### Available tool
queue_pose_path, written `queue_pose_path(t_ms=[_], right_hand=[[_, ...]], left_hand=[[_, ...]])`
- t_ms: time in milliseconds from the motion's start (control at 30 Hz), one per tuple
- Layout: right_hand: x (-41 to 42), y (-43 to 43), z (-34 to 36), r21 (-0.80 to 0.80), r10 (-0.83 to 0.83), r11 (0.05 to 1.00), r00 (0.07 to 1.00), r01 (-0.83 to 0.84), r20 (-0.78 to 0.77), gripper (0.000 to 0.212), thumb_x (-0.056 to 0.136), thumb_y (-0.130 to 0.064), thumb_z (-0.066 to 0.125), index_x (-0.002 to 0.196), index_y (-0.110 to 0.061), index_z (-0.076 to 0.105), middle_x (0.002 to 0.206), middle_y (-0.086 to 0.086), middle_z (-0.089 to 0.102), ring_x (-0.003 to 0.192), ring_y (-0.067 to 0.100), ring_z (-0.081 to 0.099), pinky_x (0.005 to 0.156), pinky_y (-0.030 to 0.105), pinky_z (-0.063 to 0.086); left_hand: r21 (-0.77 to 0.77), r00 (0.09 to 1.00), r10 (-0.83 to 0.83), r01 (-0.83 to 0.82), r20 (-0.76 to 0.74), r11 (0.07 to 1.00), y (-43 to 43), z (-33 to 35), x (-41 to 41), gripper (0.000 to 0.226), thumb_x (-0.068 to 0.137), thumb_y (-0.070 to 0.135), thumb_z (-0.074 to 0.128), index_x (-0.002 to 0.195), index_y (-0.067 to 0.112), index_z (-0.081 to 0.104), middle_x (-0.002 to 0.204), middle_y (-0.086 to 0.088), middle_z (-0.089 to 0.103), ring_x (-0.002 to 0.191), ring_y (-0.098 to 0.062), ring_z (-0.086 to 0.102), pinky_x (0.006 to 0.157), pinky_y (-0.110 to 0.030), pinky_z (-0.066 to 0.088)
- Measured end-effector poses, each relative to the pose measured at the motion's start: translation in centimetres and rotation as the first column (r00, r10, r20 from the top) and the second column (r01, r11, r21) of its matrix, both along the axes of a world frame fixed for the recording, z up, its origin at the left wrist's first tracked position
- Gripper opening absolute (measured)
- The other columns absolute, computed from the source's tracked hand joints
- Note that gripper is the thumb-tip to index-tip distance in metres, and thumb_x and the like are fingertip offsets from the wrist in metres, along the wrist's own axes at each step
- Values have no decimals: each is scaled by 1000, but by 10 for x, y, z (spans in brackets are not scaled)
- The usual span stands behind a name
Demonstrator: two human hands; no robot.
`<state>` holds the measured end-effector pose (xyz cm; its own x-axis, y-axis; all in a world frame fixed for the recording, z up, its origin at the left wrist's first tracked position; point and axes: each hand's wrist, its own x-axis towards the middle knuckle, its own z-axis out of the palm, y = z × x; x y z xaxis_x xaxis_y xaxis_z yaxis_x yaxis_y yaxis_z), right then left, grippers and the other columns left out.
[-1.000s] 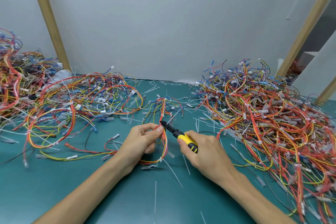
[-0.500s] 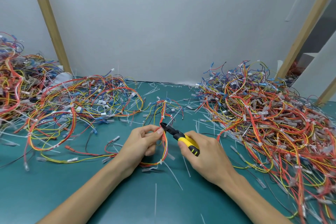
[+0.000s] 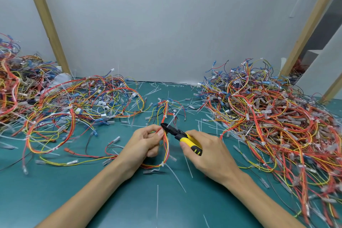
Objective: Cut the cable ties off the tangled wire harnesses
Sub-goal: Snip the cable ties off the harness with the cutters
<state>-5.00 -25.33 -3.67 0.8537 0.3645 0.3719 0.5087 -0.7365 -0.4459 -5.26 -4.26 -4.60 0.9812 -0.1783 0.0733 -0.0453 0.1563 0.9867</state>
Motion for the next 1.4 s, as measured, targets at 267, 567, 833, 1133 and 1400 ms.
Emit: queue_pose_path(t_ms=[267,567,833,1133,1400], right_hand=[[-2,-1,0,5,2,1000,1000,-2,16,32,88,-65,41,104,-39,52,84,-13,57,76,10,55,68,34,48],[2,-3,-2,-46,26,999,1000,-25,15,39,89,-67,36,110,-38,52,85,-9,57,76,9,52,67,31,46],[6,-2,-4,75,-44,996,999,44,4,40,86,-64,40,92,-29,58,63,-10,51,63,13,50,56,28,38],[9,-8,-10,161,-161,975,987,155,27,28,91,-53,57,110,-33,62,93,-15,64,84,10,59,77,37,50],[10,-10,-7,212,-180,962,984,173,14,39,92,-53,53,120,-28,61,100,-12,61,90,12,57,80,34,46]], left_hand=[[-30,999,-15,14,-29,999,0,1,2,16,98,17,51,85,9,57,49,4,22,39,-8,18,43,-17,21],[-57,991,-124,121,-52,991,3,-1,3,20,103,18,39,107,2,50,74,-6,41,41,-7,16,42,-15,26],[-58,998,-58,57,-14,997,-2,-2,2,25,93,28,52,102,4,54,54,5,38,40,-7,25,42,-16,28],[518,952,126,-261,280,815,-2,4,-6,15,96,17,58,110,22,59,72,2,71,50,-12,59,60,-25,50],[816,890,-132,-329,436,476,23,34,-9,16,84,12,56,91,25,61,82,13,64,64,-11,60,67,-34,51]])
